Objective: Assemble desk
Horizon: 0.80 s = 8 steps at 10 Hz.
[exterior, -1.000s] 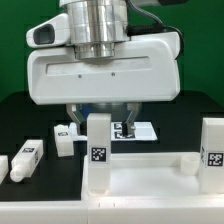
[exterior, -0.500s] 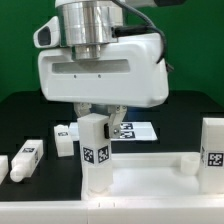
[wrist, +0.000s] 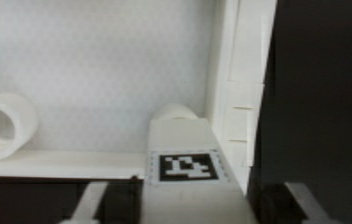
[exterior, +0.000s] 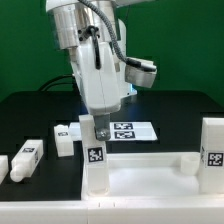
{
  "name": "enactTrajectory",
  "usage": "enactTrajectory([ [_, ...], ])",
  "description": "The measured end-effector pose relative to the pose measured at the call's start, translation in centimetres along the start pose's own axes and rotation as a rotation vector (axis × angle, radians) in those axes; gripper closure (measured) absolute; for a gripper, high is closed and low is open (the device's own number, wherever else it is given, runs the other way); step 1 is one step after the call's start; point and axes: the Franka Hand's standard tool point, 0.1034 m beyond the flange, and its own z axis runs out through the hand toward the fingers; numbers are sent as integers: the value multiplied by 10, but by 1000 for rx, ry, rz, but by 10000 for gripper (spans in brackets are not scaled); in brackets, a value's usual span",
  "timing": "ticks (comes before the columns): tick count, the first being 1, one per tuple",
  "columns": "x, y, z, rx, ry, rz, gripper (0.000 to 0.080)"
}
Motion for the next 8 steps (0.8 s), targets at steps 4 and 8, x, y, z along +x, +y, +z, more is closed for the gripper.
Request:
enactTrajectory([
  [4,0,2,-1,-13,-3,-538,261],
  [8,2,2,-1,-19,1,-788,151],
])
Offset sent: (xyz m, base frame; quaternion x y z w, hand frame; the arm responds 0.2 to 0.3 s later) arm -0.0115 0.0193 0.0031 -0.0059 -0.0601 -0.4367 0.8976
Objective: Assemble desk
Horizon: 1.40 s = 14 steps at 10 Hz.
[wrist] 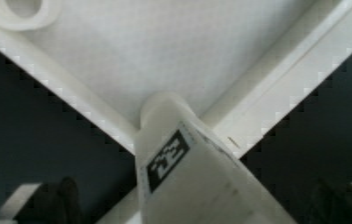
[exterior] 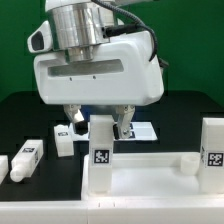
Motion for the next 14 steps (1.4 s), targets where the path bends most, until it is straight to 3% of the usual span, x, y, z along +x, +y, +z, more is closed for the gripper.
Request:
enactTrajectory([
  [2,8,-5,-8,-40,10,-439,151],
  [4,7,-4,-6,-42,7,-425,164],
  [5,7,-3,-6,-43,7,-415,338],
  [6,7,-3,-6,-42,7,-397,338],
  [7,8,-2,-6,-44,9,-325,515],
  [10,9,-1,-7,-50,27,140,514],
  [14,9,-1,-7,-50,27,140,513],
])
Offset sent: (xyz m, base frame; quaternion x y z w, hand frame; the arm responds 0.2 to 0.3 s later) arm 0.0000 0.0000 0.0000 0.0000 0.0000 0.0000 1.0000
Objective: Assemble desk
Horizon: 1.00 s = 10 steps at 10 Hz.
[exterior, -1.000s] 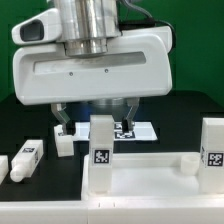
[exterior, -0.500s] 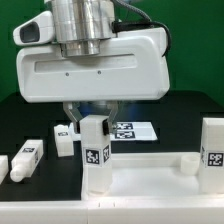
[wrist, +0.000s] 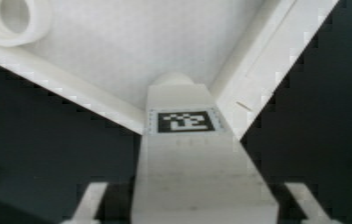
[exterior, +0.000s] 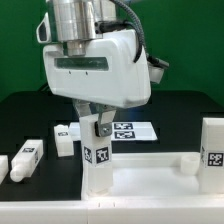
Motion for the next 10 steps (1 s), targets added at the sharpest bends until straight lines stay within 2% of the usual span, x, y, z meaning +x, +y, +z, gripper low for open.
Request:
enactTrajectory([
  [6,0,0,0,0,0,0,512],
  [7,0,0,0,0,0,0,433],
  [8,-1,0,2,7,-6,283,433],
  [10,-2,1,3,4,-11,208,181],
])
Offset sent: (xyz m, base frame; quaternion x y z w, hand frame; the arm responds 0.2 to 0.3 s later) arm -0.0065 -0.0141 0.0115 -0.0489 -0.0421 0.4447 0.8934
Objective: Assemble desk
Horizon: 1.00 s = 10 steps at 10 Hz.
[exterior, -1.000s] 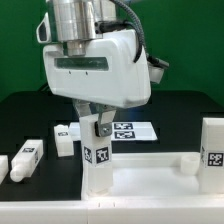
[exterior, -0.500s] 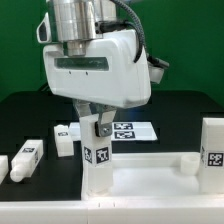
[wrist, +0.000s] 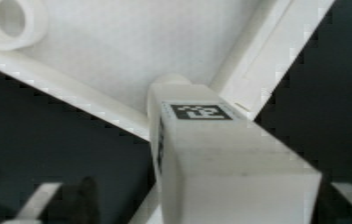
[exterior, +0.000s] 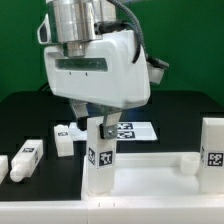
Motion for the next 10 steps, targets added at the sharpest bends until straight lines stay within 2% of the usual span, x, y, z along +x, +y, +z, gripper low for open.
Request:
enactTrajectory([
  [1,-2,0,0,-2,-10,-9,181],
  [2,-2,-3,-2,-17,-1,-145,159],
  [3,-3,-9,-7,-13,5,-359,151],
  [5,-13,-11,-5,-27,-18,-691,151],
  [8,-10,-9,-5,-30,-19,-865,151],
  [10,-5,-3,-2,-50,-30,-1237,151],
])
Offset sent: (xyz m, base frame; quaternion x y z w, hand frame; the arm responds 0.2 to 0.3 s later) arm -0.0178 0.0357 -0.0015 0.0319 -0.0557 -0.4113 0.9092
